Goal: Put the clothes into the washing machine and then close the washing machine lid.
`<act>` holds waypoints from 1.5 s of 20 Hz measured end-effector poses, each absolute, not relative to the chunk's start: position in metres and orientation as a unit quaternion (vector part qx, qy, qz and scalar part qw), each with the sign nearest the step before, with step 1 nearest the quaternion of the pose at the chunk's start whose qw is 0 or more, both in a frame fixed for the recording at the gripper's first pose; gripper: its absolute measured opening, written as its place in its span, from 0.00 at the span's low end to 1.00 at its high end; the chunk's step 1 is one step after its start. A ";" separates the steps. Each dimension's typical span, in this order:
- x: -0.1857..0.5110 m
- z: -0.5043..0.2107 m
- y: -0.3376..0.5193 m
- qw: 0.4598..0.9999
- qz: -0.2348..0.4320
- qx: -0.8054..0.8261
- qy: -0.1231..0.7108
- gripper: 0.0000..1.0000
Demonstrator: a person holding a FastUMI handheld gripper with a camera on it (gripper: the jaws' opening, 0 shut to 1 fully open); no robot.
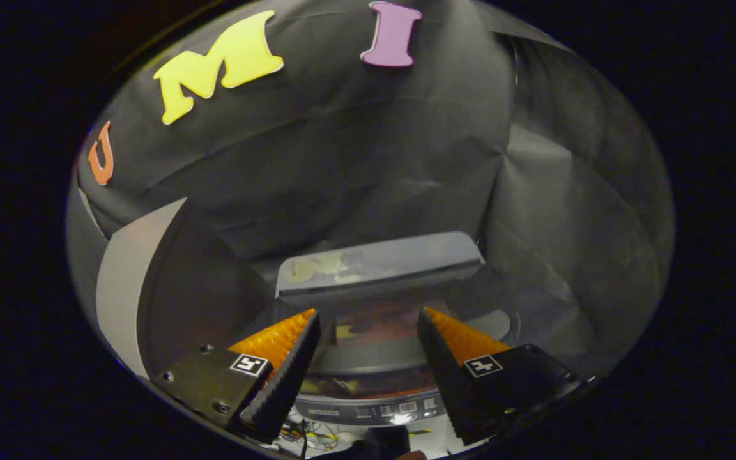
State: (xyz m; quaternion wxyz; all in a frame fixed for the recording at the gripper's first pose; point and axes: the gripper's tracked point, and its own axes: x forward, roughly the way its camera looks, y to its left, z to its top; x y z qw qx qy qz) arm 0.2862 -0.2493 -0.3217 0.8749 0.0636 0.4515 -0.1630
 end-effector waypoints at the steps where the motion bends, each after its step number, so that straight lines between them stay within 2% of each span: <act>1: 0.272 -0.334 -0.251 0.868 -0.169 0.072 0.461 0.96; 6: 0.219 -0.362 -0.258 0.857 -0.183 0.080 0.475 0.96; 12: 0.193 -0.310 -0.244 0.887 -0.177 0.050 0.423 0.96; 18: 0.154 -0.233 -0.195 0.935 -0.154 0.010 0.319 0.96; 23: 0.085 -0.179 -0.169 0.955 -0.170 -0.060 0.237 0.96; 30: 0.006 -0.075 -0.129 0.984 -0.123 -0.043 0.124 0.96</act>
